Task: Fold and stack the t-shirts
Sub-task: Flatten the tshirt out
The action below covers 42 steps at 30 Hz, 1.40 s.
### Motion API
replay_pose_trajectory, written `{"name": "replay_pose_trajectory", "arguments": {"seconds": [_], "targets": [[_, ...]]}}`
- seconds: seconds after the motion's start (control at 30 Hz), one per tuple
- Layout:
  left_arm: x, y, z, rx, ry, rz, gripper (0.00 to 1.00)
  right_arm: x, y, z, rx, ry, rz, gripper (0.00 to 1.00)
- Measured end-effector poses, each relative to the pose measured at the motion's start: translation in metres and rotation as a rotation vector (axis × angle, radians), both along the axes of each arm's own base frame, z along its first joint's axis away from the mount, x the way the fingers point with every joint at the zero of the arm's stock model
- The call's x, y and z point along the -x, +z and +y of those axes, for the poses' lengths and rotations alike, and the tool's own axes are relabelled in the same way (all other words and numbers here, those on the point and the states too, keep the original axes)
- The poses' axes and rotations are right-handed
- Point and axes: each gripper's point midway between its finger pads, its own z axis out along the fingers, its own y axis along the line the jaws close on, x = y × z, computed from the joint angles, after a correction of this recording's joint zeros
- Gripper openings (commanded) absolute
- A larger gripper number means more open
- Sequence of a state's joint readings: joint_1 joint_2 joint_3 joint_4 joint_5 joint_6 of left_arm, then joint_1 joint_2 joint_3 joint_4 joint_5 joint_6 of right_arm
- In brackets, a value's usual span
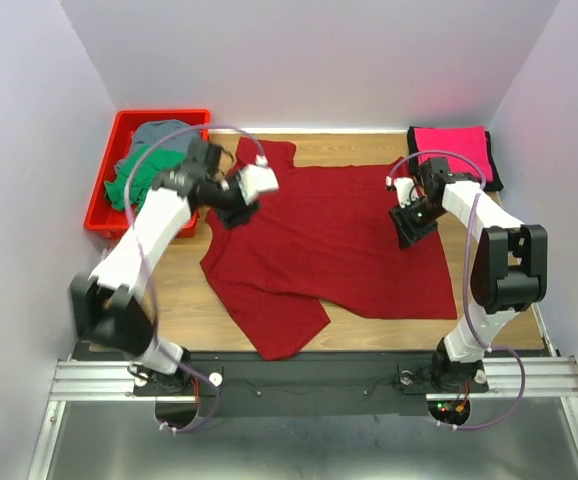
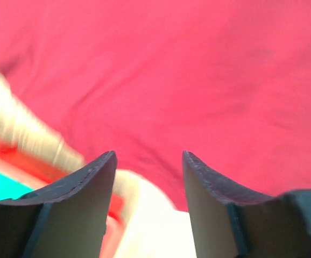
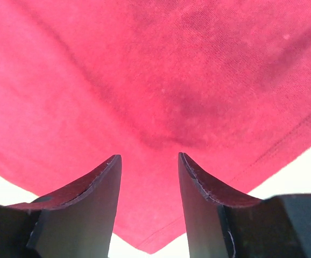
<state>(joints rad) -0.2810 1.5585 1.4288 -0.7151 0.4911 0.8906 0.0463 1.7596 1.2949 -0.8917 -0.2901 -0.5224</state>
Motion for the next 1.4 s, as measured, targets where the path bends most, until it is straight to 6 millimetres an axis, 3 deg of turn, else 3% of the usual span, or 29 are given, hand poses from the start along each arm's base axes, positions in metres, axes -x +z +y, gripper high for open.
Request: {"name": "replay_pose_trajectory", "arguments": {"seconds": [0.1,0.17,0.23,0.27,0.3,0.33,0.47,0.6,0.8,0.87,1.0,1.27,1.33,1.4], "targets": [[0.076,0.009,-0.032,0.018,-0.199,-0.042,0.52,0.003,0.007,-0.001,0.003,-0.004,-0.008,0.52],[0.127,-0.013,-0.053,0.007,-0.338,-0.007,0.47,0.006,0.007,-0.002,0.009,-0.008,0.0,0.52],[0.172,-0.043,-0.062,-0.026,-0.436,0.075,0.46,0.011,0.004,-0.004,0.015,-0.013,0.016,0.52],[0.179,-0.052,-0.065,-0.04,-0.453,0.088,0.47,0.013,0.003,-0.004,0.017,-0.014,0.022,0.52],[0.193,-0.08,-0.064,-0.087,-0.471,0.156,0.49,0.015,0.001,-0.006,0.021,-0.017,0.03,0.52],[0.202,-0.088,-0.068,-0.102,-0.493,0.175,0.5,0.017,0.0,-0.006,0.022,-0.021,0.039,0.52],[0.21,-0.11,-0.087,-0.138,-0.505,0.186,0.51,0.024,-0.004,-0.011,0.031,-0.041,0.064,0.52],[0.205,-0.125,-0.111,-0.135,-0.5,0.166,0.49,0.03,-0.006,-0.016,0.035,-0.058,0.077,0.52],[0.189,-0.164,-0.117,-0.203,-0.453,0.165,0.42,0.03,-0.004,-0.019,0.042,-0.064,0.074,0.52],[0.187,-0.168,-0.117,-0.206,-0.46,0.151,0.42,0.03,-0.003,-0.021,0.044,-0.068,0.068,0.52],[0.195,-0.169,-0.111,-0.215,-0.51,0.142,0.46,0.028,0.005,-0.027,0.054,-0.085,0.042,0.52],[0.247,-0.168,-0.06,-0.314,-0.704,0.223,0.5,0.035,0.008,-0.033,0.076,-0.088,0.029,0.52],[0.257,-0.165,-0.051,-0.341,-0.753,0.243,0.58,0.038,0.007,-0.033,0.08,-0.087,0.04,0.52],[0.266,-0.165,-0.041,-0.378,-0.799,0.271,0.55,0.038,0.007,-0.034,0.082,-0.085,0.039,0.52]]}}
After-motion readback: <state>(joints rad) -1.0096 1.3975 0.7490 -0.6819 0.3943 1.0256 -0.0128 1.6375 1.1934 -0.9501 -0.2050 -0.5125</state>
